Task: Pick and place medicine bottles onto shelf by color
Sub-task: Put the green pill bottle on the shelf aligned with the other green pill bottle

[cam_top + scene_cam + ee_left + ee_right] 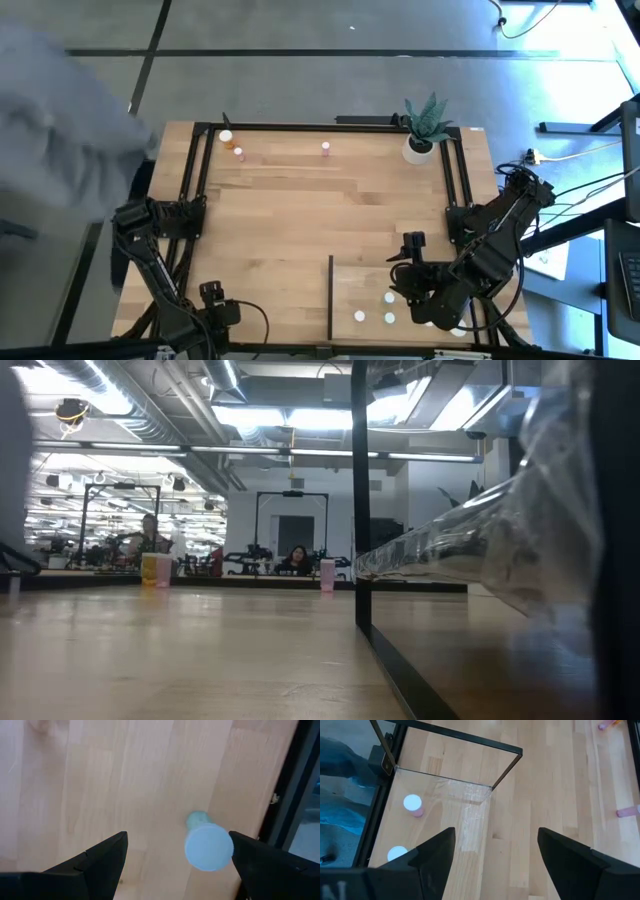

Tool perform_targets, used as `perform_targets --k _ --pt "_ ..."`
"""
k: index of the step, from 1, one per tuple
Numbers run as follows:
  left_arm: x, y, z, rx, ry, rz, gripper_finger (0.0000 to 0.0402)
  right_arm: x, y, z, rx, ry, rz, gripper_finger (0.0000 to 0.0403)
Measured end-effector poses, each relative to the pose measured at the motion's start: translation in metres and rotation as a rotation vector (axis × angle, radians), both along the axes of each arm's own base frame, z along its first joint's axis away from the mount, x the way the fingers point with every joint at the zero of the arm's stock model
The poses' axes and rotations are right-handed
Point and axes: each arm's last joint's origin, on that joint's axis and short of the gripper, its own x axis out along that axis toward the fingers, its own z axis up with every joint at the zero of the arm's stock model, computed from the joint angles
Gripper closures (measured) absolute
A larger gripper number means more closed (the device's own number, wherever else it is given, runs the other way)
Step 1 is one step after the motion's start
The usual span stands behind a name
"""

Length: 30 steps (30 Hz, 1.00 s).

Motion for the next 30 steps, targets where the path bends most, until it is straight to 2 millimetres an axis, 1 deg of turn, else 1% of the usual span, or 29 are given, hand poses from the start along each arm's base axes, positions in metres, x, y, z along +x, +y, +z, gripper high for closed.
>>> perform_targets --k 19,25,30 --pt "0.0011 -0.0011 0.0001 -0.006 -0.022 -0.001 0.0066 0.0 0.0 -0.0002 -0.003 0.001 0.003 0.0118" --pt "0.0041 -0.0021 0.0008 0.009 -0.104 -0.001 0.0066 0.0 0.0 -0.0002 -0.002 0.001 0.001 0.0118" --pt "0.0044 -0.0019 0.001 0.013 -0.11 0.0 0.0066 0.0 0.0001 -0.0002 -0.001 0.001 0.0 0.0118"
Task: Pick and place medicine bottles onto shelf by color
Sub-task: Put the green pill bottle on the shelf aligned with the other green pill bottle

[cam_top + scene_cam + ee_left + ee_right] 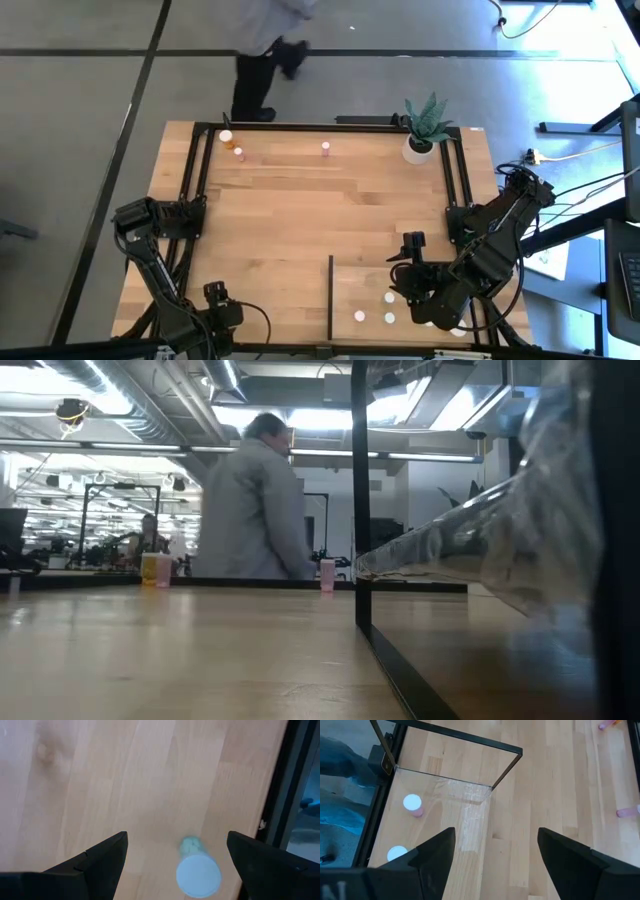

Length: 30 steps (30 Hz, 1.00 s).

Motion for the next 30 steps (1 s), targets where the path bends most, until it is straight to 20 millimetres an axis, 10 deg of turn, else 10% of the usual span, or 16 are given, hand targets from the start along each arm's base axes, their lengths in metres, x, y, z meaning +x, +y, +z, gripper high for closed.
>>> perform_targets --k 30 --pt "-0.01 -0.004 0.0 -0.006 0.035 -0.03 0.0094 0.0 0.0 0.0 -0.016 0.002 0.02 0.0118"
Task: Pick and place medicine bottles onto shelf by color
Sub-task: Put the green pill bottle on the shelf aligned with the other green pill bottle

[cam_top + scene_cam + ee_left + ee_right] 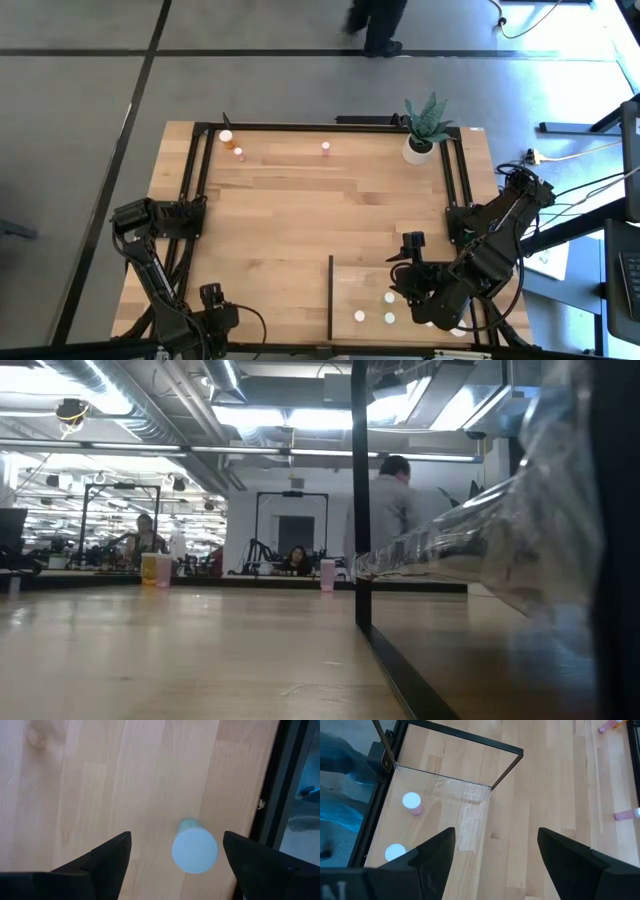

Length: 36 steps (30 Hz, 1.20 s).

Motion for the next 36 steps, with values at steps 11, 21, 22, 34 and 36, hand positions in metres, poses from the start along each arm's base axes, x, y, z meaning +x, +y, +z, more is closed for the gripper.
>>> perform_targets --k 11,21,22,34,36 --pt "0.0 0.0 0.0 -0.001 0.0 0.0 0.0153 0.0 0.0 0.0 0.0 0.0 0.0 0.0118" --pt "0.001 -0.01 -0.029 0.026 0.065 -0.03 0.0199 0.0 0.0 0.0 -0.001 0.0 0.0 0.0118" --pt "0.001 -0.011 -0.033 0.032 0.083 -0.032 0.0202 0.0 0.0 0.0 -0.001 0.0 0.0 0.0118" --pt "0.013 -0.005 -0.035 0.01 0.143 0.003 0.0206 0.0 0.0 0.0 -0.001 -0.001 0.0 0.0118" --pt "0.015 -0.004 -0.035 -0.004 0.167 0.013 0.0207 0.0 0.0 0.0 -0.001 0.0 0.0 0.0118"
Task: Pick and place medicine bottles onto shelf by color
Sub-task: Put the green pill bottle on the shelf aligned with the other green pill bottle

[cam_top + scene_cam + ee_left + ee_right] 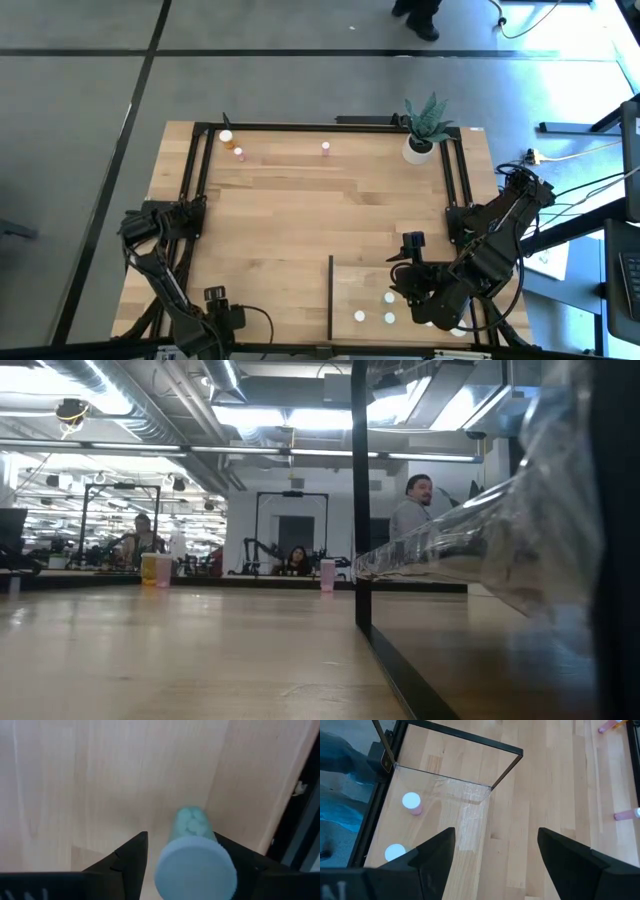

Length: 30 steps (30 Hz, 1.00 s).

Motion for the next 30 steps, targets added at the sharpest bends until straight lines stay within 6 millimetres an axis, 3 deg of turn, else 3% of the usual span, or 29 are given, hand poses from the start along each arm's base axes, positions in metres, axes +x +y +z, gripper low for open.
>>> perform_targets --k 30 --pt "0.0048 -0.0056 0.0088 -0.033 -0.018 -0.046 0.0209 -0.0001 0.0001 0.0 0.004 -0.001 -0.005 0.0118"
